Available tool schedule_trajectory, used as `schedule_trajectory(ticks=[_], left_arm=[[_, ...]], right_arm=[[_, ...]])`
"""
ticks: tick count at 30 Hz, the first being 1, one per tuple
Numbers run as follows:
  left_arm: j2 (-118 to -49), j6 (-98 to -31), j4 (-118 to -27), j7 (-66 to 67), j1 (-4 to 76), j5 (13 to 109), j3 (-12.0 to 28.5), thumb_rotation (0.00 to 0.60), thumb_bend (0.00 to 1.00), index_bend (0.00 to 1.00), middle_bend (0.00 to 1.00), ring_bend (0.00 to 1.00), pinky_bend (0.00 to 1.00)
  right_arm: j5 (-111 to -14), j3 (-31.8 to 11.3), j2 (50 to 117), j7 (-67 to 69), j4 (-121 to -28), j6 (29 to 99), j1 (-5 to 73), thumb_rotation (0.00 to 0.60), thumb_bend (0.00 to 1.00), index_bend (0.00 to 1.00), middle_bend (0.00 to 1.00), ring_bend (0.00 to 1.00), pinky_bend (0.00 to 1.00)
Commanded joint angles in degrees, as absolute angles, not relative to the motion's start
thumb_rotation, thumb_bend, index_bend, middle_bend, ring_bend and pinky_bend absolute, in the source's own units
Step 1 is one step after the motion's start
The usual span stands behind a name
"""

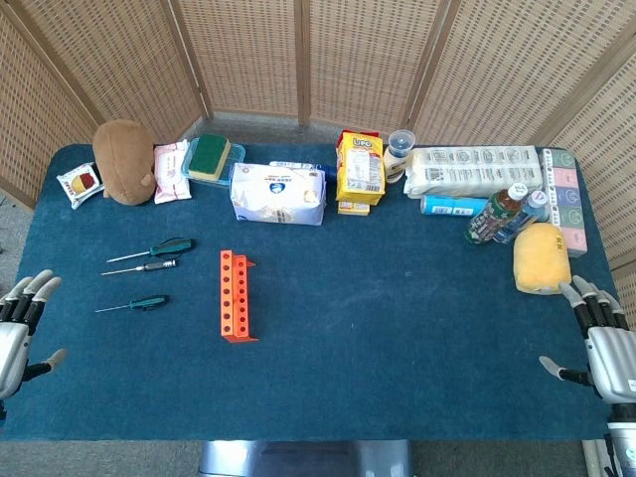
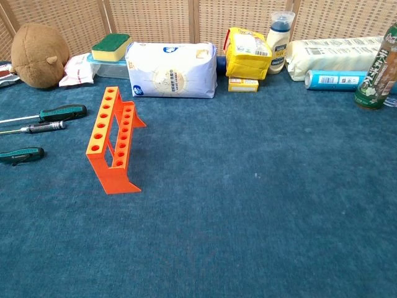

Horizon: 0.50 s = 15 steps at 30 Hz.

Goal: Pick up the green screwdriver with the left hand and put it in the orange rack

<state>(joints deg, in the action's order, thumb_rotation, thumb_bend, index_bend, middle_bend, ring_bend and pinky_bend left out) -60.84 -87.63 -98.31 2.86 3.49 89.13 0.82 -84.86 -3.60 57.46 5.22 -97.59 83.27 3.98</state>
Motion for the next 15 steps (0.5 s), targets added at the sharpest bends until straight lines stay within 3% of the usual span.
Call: schedule_trajectory(ticks=[1,3,5,6,8,11,13,15], left_arm=[[-60.80,-87.90,-98.37,2.84,3.35,89.27,0.79,0.600,0.09,0.00,0.00,0.03,0.15],[-60.88,-88.09,-98.33,2.78,3.32,89.23,0.92,0.600,0.12,0.00,0.00,0.06,0.16],[-60.92,-88.01,-98.32,3.08,3.29,88.64,1.13,0.600,0.20,0.00,0.07,0.30,0.23],[-60.93,-87.81,-98.45,3.40,3.28,88.08,1.25,0.600,0.22,0.00,0.13,0.40,0.28],[-61.06,-86.49,-98.72,3.72,3.72,86.48,1.66,0.600,0.24,0.00,0.37,0.65,0.56],[-62.13,-84.09,-97.69,3.84,4.99,84.04,2.70,0.600,0.24,0.05,0.62,0.85,0.91],[-63.80,-82.21,-96.01,3.56,6.37,82.89,3.59,0.600,0.22,0.18,0.76,0.94,0.99],[-66.09,-80.29,-94.21,3.58,7.67,80.96,4.64,0.600,0.19,0.29,0.85,0.98,1.00]], right_arm=[[-85.01,-3.55,57.40,5.45,-97.49,83.33,3.94,0.600,0.13,0.05,0.02,0.00,0.00],[-84.86,-3.56,57.44,5.51,-97.35,83.08,4.02,0.600,0.13,0.05,0.02,0.00,0.00],[-84.73,-3.52,57.45,5.55,-97.31,82.86,4.06,0.600,0.13,0.04,0.02,0.00,0.00],[-84.69,-3.48,57.45,5.58,-97.32,82.75,4.06,0.600,0.13,0.05,0.02,0.00,0.00],[-84.61,-3.40,57.42,5.68,-97.49,82.59,4.05,0.600,0.13,0.05,0.02,0.00,0.00],[-84.78,-3.50,57.41,5.67,-97.90,82.97,3.98,0.600,0.14,0.04,0.02,0.00,0.00],[-85.00,-3.50,57.49,5.61,-98.04,83.28,3.89,0.600,0.14,0.04,0.02,0.00,0.00],[-84.94,-3.37,57.44,5.74,-98.12,83.09,3.86,0.600,0.15,0.05,0.02,0.00,0.00]])
